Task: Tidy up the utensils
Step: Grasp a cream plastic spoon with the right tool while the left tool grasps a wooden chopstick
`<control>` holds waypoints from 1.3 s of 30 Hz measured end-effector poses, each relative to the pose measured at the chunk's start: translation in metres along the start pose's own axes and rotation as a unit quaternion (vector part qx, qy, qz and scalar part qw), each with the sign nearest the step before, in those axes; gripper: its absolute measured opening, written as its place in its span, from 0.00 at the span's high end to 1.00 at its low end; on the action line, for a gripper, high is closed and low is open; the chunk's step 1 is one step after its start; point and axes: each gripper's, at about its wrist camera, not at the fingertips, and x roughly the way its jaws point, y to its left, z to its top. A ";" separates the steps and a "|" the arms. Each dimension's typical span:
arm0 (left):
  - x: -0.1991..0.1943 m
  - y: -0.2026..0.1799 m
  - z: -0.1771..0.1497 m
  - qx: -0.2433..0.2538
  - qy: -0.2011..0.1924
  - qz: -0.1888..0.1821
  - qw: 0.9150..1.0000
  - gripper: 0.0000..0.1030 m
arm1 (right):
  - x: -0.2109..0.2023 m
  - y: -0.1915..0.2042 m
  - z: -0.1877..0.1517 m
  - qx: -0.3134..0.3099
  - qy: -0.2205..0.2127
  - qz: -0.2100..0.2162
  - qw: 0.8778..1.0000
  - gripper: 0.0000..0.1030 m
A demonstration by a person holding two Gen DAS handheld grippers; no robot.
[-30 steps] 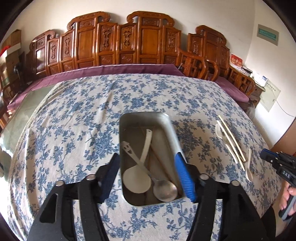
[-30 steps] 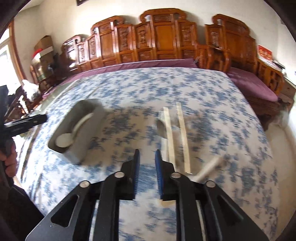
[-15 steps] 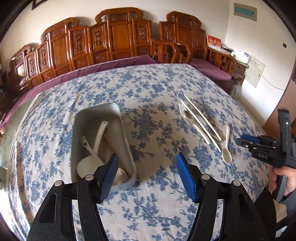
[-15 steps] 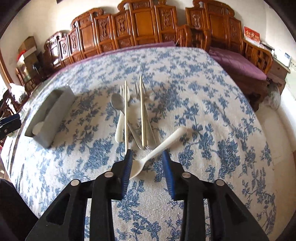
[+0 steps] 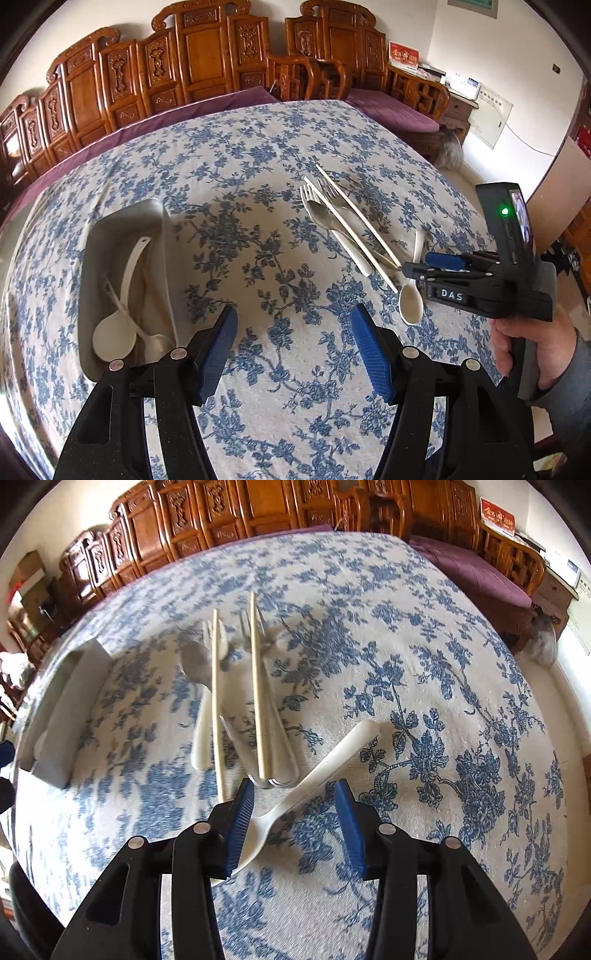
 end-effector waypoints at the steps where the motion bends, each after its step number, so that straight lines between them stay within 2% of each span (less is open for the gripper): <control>1: 0.002 -0.001 0.001 -0.001 0.001 -0.001 1.000 0.41 | 0.001 -0.001 0.000 0.000 0.000 -0.001 1.000 0.54; 2: 0.005 -0.003 0.003 -0.001 0.003 -0.004 1.000 0.41 | 0.001 0.000 0.001 -0.007 0.003 -0.006 1.000 0.56; 5: 0.014 -0.007 0.005 -0.002 0.010 -0.010 1.000 0.41 | 0.001 0.000 -0.001 -0.035 0.007 -0.028 0.999 0.70; 10: 0.038 -0.017 0.012 -0.004 0.026 -0.025 0.999 0.41 | -0.003 -0.017 -0.003 -0.036 0.018 -0.028 0.999 0.91; 17: 0.074 -0.044 0.024 -0.005 0.041 -0.043 0.998 0.41 | -0.011 -0.034 -0.015 -0.043 0.018 -0.023 0.999 0.92; 19: 0.086 -0.053 0.028 -0.004 0.049 -0.044 0.998 0.50 | -0.012 -0.034 -0.017 -0.049 0.015 -0.023 0.998 0.92; 24: 0.104 -0.067 0.037 -0.007 0.051 -0.047 0.998 0.57 | -0.014 -0.040 -0.021 -0.043 0.004 -0.003 0.999 0.92; 25: 0.109 -0.068 0.039 -0.007 0.054 -0.046 0.997 0.65 | -0.014 -0.041 -0.021 -0.042 0.004 0.000 0.999 0.92; 28: 0.123 -0.074 0.042 -0.016 0.066 -0.056 0.996 0.79 | -0.014 -0.043 -0.022 -0.045 0.000 0.009 0.999 0.92; 32: 0.133 -0.078 0.045 -0.023 0.072 -0.055 0.996 0.83 | -0.015 -0.045 -0.024 -0.049 -0.004 0.018 0.999 0.92; 36: 0.141 -0.083 0.045 -0.019 0.092 -0.037 0.995 0.83 | -0.015 -0.047 -0.025 -0.047 -0.009 0.024 0.999 0.92; 39: 0.140 -0.083 0.044 -0.020 0.091 -0.033 0.995 0.84 | -0.016 -0.049 -0.025 -0.046 -0.010 0.028 0.999 0.92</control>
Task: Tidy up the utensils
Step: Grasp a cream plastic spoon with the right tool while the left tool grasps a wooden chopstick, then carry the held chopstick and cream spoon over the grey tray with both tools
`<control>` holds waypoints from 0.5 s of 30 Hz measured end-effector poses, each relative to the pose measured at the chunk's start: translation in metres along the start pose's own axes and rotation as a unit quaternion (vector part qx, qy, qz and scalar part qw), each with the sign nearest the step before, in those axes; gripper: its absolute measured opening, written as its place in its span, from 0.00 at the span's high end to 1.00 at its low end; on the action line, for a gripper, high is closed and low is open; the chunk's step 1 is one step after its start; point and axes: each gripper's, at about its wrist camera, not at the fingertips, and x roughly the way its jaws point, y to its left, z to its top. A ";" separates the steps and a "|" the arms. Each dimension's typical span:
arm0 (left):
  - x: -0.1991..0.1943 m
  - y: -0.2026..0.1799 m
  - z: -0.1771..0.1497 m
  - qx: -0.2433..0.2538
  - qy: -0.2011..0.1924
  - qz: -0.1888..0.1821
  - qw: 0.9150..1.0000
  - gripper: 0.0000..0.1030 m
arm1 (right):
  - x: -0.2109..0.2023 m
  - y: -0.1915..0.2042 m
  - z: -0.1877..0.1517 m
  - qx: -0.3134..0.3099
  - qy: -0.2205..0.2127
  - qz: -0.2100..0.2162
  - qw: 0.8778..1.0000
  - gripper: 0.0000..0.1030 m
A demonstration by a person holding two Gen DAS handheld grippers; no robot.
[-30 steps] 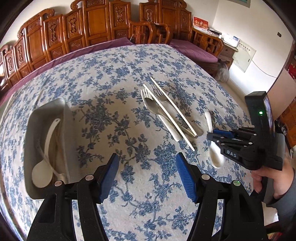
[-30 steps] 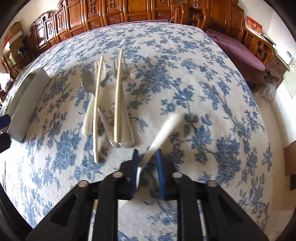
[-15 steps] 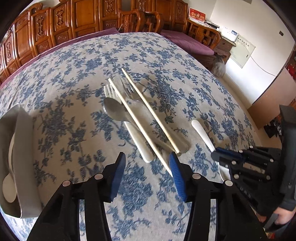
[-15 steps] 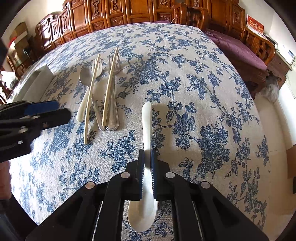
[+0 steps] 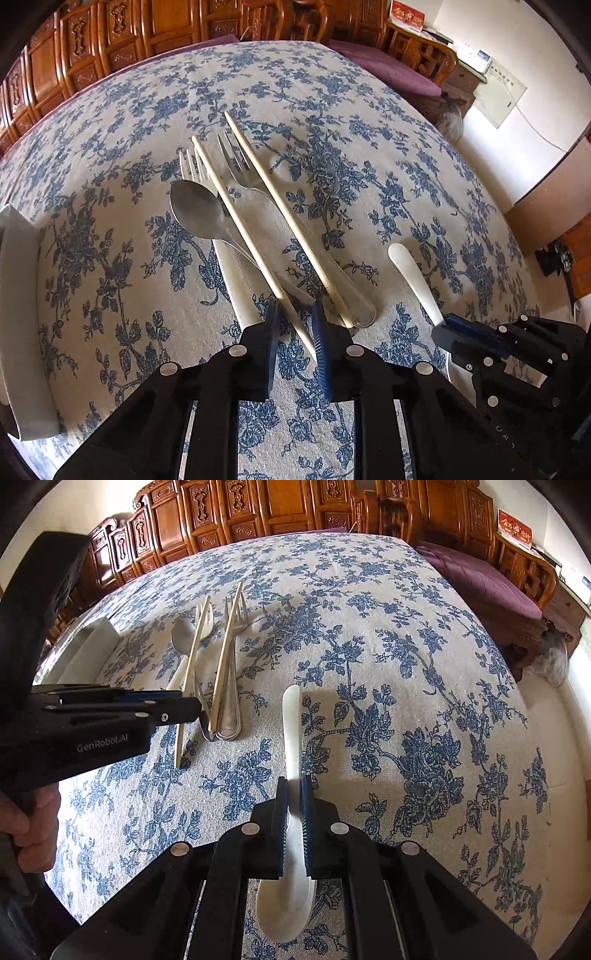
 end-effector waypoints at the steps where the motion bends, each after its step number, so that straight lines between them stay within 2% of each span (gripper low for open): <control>1: 0.000 0.000 0.000 -0.002 0.000 0.003 1.000 0.87 | 0.000 0.000 0.000 0.000 0.000 0.000 1.000 0.92; 3: -0.001 0.002 -0.001 -0.010 0.002 -0.001 1.000 0.89 | 0.000 0.000 0.000 -0.001 0.000 -0.001 1.000 0.92; 4: -0.002 0.003 -0.002 -0.015 0.003 -0.003 1.000 0.94 | 0.000 0.000 0.000 -0.001 0.001 -0.002 1.000 0.92; 6: -0.006 0.005 -0.005 -0.018 0.001 -0.004 1.000 0.96 | 0.000 0.001 0.000 -0.001 0.005 -0.006 1.000 0.92; 9: -0.013 0.008 -0.010 -0.019 0.000 -0.011 1.000 0.96 | -0.002 -0.002 -0.002 0.010 0.012 0.000 1.000 0.92; 15: -0.041 0.014 -0.020 -0.016 -0.022 -0.026 0.999 0.96 | -0.016 -0.004 -0.006 0.023 0.002 -0.014 1.000 0.92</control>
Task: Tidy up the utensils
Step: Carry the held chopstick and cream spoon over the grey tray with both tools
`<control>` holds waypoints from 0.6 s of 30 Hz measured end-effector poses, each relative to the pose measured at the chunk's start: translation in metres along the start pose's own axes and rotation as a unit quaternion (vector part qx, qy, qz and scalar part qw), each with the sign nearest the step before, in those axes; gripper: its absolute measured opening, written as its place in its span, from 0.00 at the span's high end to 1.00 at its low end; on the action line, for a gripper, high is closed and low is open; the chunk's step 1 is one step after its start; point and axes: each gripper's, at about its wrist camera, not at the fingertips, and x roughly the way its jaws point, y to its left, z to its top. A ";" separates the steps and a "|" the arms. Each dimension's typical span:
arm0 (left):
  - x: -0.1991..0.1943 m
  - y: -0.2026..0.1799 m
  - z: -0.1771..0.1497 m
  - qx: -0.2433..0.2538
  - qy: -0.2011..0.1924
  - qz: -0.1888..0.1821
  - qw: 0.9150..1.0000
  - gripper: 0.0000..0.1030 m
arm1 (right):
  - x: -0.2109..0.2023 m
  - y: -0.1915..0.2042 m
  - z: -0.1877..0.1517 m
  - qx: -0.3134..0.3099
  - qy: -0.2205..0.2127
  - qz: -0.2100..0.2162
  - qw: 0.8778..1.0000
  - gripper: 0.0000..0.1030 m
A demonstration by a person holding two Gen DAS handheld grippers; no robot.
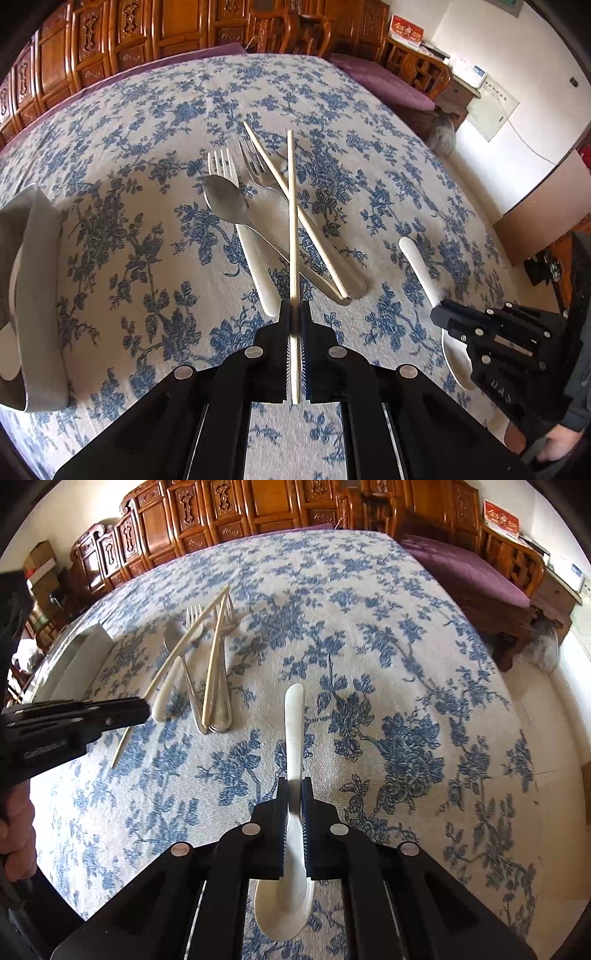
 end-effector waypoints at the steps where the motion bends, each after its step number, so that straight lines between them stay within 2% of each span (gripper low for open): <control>1: -0.005 0.002 -0.002 0.001 -0.003 -0.003 1.000 0.96 | -0.005 0.002 0.001 0.001 -0.005 -0.001 1.000 0.92; 12: -0.064 0.035 -0.022 0.022 -0.024 -0.006 0.999 0.96 | -0.057 0.042 0.014 -0.006 -0.059 0.002 0.998 0.92; 18: -0.093 0.063 -0.030 0.020 -0.036 -0.001 0.999 0.96 | -0.072 0.074 0.022 -0.015 -0.071 0.017 0.997 0.92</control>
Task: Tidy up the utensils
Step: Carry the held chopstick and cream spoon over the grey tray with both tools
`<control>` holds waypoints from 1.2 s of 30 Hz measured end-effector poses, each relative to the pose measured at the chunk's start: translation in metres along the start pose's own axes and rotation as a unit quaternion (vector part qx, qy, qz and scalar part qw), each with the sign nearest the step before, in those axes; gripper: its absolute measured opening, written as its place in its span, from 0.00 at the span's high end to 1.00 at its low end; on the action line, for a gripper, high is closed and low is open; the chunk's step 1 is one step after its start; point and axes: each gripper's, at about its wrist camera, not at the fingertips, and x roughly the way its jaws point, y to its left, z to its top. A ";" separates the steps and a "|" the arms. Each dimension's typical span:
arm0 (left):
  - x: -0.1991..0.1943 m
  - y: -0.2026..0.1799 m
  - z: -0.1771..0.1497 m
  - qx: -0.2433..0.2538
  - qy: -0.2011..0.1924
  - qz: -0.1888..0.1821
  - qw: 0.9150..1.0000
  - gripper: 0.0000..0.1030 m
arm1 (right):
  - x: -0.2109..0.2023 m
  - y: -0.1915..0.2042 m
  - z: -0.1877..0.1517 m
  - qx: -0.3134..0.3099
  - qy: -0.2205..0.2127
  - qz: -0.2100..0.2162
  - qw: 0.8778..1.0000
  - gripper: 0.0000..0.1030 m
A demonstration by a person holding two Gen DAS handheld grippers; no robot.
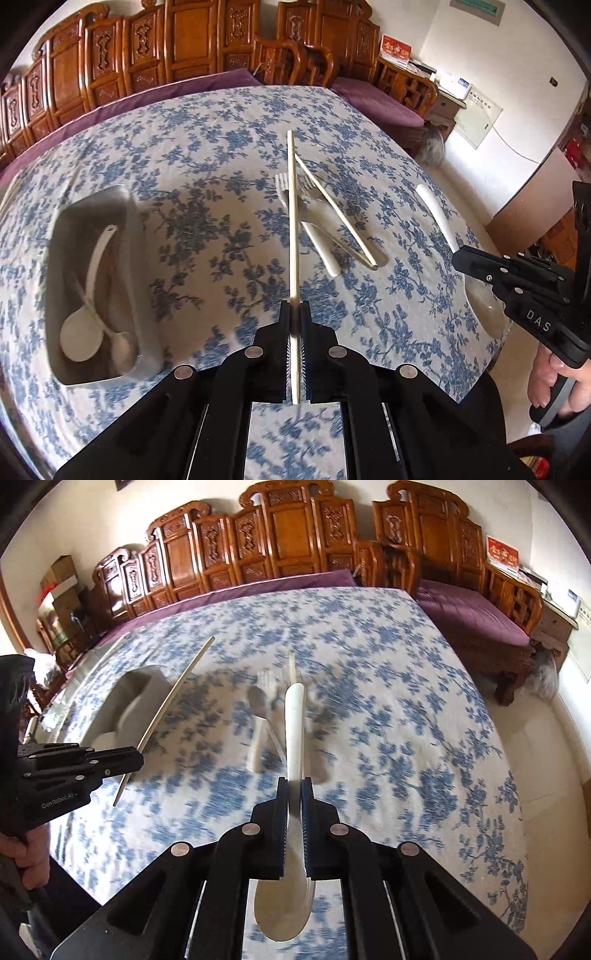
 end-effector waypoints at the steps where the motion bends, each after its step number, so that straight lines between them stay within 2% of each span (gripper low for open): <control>1: -0.006 0.006 -0.001 0.000 -0.002 0.001 1.000 0.96 | -0.001 0.006 0.002 -0.004 -0.001 0.002 1.000 0.92; 10: -0.033 0.061 -0.018 -0.017 -0.015 0.013 1.000 0.96 | -0.001 0.068 0.019 -0.043 -0.018 0.031 0.998 0.92; 22: -0.038 0.131 -0.036 -0.061 -0.015 0.045 0.997 0.96 | 0.013 0.137 0.037 -0.104 -0.018 0.067 0.992 0.92; 29: -0.032 0.164 -0.037 -0.086 -0.031 0.042 0.995 0.96 | 0.023 0.155 0.042 -0.121 -0.030 0.072 0.990 0.92; 36: -0.019 0.179 -0.031 -0.090 -0.032 0.049 0.994 0.96 | 0.035 0.169 0.048 -0.130 -0.035 0.076 0.988 0.92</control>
